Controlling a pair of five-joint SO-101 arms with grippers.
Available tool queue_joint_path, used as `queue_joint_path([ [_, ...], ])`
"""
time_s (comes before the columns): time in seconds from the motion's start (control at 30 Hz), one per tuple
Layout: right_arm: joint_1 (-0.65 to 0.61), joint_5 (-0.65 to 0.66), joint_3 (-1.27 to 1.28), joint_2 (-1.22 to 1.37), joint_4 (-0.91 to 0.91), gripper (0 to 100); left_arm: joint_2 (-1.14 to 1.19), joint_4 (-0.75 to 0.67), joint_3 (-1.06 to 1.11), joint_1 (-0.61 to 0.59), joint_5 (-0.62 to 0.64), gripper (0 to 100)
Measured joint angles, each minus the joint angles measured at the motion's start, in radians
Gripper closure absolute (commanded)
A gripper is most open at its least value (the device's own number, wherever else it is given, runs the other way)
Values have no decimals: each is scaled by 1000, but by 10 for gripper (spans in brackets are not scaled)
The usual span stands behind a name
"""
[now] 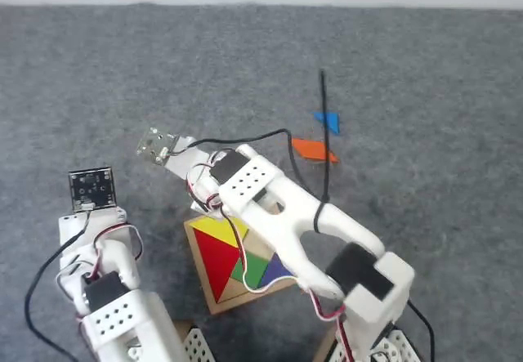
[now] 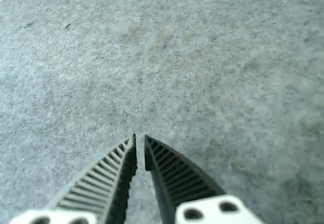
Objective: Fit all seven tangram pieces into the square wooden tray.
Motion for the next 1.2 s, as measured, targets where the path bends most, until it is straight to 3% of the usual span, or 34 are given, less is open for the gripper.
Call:
queue_joint_path([
  [0.33,-48,-2,176,29,-160,990,0,0,0,-2,0,974],
  [0.67,-9,-2,184,-12,-110,990,-3,0,0,0,0,974],
  [0.9,-5,0,209,-236,-5,990,-3,0,0,-2,0,974],
  [1.03,5,54,413,-456,14,987,-3,0,11,0,0,974],
  [1.2,26,109,812,-744,-187,963,-3,0,11,25,-3,974],
])
